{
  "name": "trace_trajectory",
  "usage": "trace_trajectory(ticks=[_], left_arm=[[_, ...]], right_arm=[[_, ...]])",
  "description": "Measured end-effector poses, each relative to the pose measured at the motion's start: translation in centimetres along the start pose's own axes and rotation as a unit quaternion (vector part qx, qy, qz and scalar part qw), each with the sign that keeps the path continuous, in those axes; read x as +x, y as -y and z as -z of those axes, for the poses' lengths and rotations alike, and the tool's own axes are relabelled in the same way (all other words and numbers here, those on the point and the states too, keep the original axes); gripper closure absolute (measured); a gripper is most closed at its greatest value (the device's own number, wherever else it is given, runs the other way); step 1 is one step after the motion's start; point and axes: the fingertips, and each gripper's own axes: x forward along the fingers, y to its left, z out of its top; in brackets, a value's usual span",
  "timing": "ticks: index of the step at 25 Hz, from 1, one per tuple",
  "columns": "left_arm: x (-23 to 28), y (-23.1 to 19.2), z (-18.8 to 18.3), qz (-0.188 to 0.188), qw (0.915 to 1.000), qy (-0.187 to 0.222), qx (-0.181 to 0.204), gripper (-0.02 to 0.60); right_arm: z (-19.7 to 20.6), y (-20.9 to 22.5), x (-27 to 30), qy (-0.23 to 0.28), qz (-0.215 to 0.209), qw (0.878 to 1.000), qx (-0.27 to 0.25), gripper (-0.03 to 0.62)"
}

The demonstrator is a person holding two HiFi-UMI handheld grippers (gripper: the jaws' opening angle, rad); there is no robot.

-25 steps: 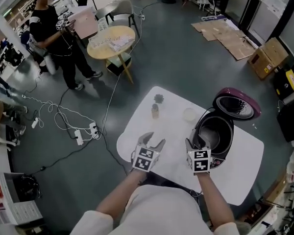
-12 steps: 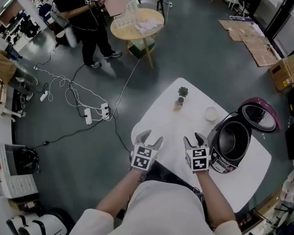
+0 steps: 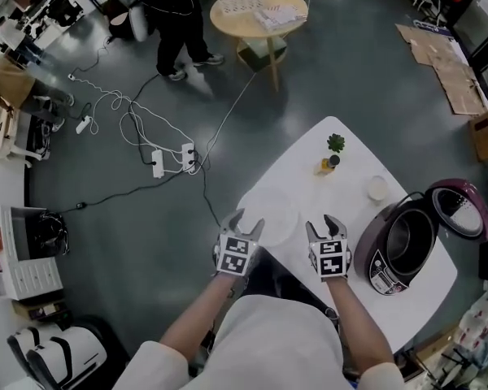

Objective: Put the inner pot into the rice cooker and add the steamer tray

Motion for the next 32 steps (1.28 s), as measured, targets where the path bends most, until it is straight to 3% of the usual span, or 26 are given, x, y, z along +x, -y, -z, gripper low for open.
trace_trajectory(ticks=[10, 18, 27, 32], left_arm=[[3.6, -4.9, 5.8, -0.025, 0.9985, -0.041, -0.027, 0.328], [6.7, -6.6, 11.3, -0.016, 0.9942, -0.099, -0.038, 0.328], [9.1, -7.3, 13.8, -0.002, 0.9903, -0.131, -0.045, 0.342], [10.4, -7.2, 15.0, 0.006, 0.9878, -0.150, -0.042, 0.380]], right_arm=[[3.3, -2.3, 6.6, -0.058, -0.020, 0.998, -0.014, 0.372], [6.1, -2.7, 10.3, -0.104, -0.013, 0.994, -0.009, 0.372], [9.0, -2.9, 13.6, -0.148, -0.007, 0.989, -0.008, 0.371], [10.5, -2.8, 15.3, -0.167, -0.004, 0.986, -0.012, 0.376]])
